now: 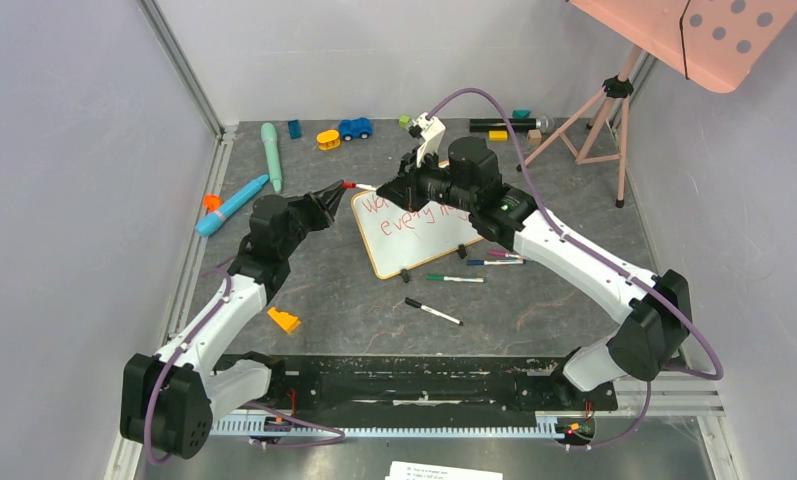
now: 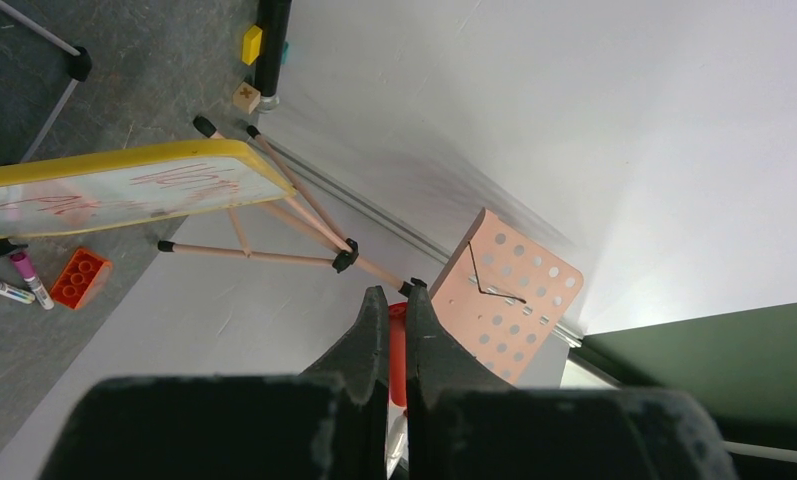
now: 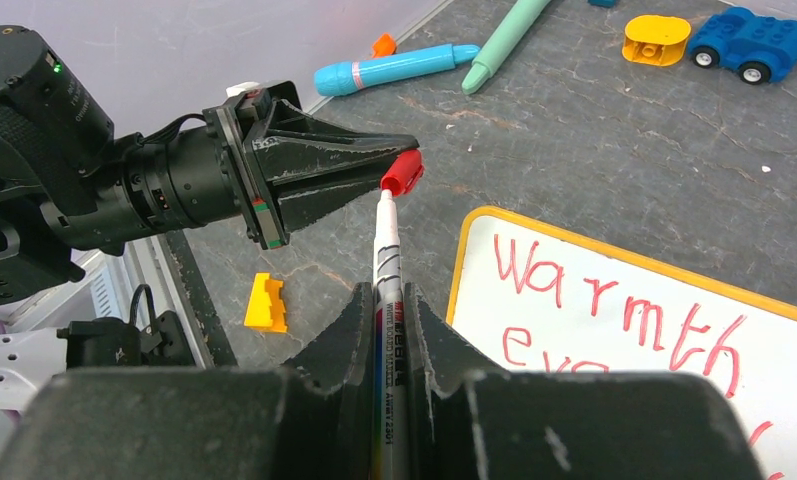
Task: Write a sentence on the whiteboard
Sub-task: Insert the pen cap into the whiteboard marker.
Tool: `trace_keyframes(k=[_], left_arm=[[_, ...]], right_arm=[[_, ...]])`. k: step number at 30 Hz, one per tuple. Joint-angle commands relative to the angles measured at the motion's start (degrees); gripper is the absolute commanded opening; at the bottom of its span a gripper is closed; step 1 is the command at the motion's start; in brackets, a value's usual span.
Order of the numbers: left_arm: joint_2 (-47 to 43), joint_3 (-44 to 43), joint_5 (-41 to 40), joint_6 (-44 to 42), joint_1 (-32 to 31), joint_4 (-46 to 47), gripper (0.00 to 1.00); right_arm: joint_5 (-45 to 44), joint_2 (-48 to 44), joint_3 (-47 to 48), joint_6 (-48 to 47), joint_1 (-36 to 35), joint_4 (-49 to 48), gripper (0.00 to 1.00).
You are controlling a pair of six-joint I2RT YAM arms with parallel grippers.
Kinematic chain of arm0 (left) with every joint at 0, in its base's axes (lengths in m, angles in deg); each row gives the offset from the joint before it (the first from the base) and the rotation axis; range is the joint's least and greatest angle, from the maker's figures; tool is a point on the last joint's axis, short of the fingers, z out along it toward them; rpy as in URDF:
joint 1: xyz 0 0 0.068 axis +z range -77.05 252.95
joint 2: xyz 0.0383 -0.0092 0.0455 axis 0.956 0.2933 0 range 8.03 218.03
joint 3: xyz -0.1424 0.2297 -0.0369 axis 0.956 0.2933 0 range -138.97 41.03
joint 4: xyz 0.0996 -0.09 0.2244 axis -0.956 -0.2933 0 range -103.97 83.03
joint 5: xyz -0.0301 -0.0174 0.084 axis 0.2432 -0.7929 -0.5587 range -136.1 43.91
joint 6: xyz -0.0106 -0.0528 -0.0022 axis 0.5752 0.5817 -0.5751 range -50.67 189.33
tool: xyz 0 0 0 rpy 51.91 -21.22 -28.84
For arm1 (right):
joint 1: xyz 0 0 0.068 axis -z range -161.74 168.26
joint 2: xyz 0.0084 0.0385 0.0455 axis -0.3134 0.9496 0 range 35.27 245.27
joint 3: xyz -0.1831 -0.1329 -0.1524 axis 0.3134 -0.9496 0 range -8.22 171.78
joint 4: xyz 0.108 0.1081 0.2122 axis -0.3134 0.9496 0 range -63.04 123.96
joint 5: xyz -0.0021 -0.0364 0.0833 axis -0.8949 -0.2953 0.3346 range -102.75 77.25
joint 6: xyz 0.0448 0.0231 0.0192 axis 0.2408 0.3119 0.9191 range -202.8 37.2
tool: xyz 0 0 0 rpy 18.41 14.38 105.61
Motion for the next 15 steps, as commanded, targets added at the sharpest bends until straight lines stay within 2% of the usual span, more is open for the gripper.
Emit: trace_keyframes(k=[1,15], left_arm=[[0.05,-1.54,0.67,2.88,-0.36,1.84,0.02],[0.39,-1.81,1.55,2.48,-0.62,2.42,0.02]], right_arm=[[0.74,0.66,-0.04,-0.12,0.03,-2.41,0.00],[-0.11,1.75,0.46,-0.46,0.05,-1.88,0.00]])
